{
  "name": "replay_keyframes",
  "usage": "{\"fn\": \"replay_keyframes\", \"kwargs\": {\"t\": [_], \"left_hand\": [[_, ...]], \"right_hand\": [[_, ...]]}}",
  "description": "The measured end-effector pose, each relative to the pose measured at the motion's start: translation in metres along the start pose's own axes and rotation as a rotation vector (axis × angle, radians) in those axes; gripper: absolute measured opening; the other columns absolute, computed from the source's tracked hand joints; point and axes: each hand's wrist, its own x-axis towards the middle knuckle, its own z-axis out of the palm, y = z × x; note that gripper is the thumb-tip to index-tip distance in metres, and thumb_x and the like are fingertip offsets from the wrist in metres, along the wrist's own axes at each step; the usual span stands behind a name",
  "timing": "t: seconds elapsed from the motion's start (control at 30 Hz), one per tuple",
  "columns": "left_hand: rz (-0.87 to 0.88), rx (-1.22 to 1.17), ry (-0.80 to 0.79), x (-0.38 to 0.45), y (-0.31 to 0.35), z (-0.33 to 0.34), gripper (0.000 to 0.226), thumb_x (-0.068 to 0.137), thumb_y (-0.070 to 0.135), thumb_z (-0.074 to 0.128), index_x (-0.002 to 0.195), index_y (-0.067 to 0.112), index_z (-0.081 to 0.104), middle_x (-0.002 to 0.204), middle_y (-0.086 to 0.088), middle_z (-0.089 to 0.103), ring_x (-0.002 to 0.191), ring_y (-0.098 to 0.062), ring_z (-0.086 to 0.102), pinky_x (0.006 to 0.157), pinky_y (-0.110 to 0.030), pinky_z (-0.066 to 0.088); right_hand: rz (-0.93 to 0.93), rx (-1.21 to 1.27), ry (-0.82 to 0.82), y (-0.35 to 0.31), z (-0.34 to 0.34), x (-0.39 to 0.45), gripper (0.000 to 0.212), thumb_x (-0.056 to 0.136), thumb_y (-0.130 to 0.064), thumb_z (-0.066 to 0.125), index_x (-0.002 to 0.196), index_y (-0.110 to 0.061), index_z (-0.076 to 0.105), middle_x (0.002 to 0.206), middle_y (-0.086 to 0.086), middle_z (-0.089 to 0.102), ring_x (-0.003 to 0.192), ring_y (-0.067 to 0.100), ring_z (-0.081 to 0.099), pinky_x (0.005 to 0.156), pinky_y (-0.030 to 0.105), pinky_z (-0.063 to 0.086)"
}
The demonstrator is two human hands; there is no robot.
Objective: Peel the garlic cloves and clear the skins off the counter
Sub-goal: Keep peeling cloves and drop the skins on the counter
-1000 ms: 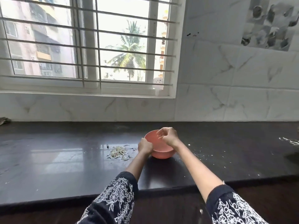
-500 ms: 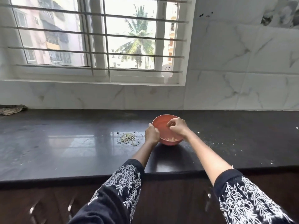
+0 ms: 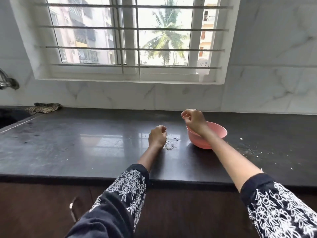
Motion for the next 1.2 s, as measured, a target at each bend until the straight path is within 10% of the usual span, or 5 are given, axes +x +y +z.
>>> {"fn": "replay_keyframes", "kwargs": {"t": [0.13, 0.27, 0.7, 0.9, 1.2], "left_hand": [[-0.04, 0.208, -0.177, 0.011, -0.043, -0.024, 0.047, 0.074, 0.039, 0.075, 0.111, 0.013, 0.063, 0.114, -0.007, 0.065, 0.109, -0.024, 0.057, 0.093, -0.031, 0.043], [-0.043, 0.28, -0.162, 0.01, -0.06, -0.025, 0.041, 0.075, 0.048, 0.071, 0.104, 0.02, 0.066, 0.111, -0.007, 0.066, 0.113, -0.026, 0.054, 0.098, -0.035, 0.039], [-0.041, -0.186, 0.048, 0.015, -0.062, -0.028, 0.016, 0.08, -0.008, 0.065, 0.096, -0.009, 0.067, 0.094, -0.019, 0.068, 0.062, -0.003, 0.059, 0.052, -0.006, 0.044], [-0.153, -0.21, 0.365, 0.033, -0.076, -0.032, 0.017, 0.084, 0.017, 0.068, 0.093, 0.003, 0.067, 0.091, -0.012, 0.069, 0.084, -0.022, 0.062, 0.067, -0.022, 0.038], [0.038, 0.282, 0.0, 0.063, -0.082, -0.023, 0.035, 0.087, 0.002, 0.053, 0.096, 0.029, 0.072, 0.118, 0.006, 0.063, 0.108, -0.017, 0.058, 0.09, -0.036, 0.047]], "right_hand": [[-0.029, 0.038, -0.34, -0.024, 0.031, 0.002, 0.018, 0.084, -0.006, 0.062, 0.102, -0.003, 0.068, 0.1, 0.018, 0.069, 0.074, 0.023, 0.061, 0.074, 0.031, 0.051], [-0.027, -0.281, -0.628, -0.028, 0.065, -0.005, 0.04, 0.086, -0.025, 0.065, 0.122, -0.009, 0.059, 0.122, 0.011, 0.06, 0.112, 0.025, 0.055, 0.086, 0.024, 0.04], [0.054, -0.073, -0.375, -0.011, 0.1, 0.004, 0.022, 0.08, -0.002, 0.057, 0.089, -0.014, 0.073, 0.098, 0.011, 0.068, 0.08, 0.018, 0.059, 0.067, 0.021, 0.042], [0.096, -0.02, -0.154, -0.019, 0.108, 0.009, 0.033, 0.079, 0.001, 0.045, 0.087, -0.018, 0.071, 0.101, 0.004, 0.069, 0.096, 0.024, 0.062, 0.077, 0.03, 0.047], [-0.015, 0.018, -0.013, -0.008, 0.115, 0.014, 0.03, 0.084, -0.001, 0.044, 0.095, -0.012, 0.069, 0.101, 0.006, 0.07, 0.097, 0.026, 0.061, 0.079, 0.034, 0.049]]}}
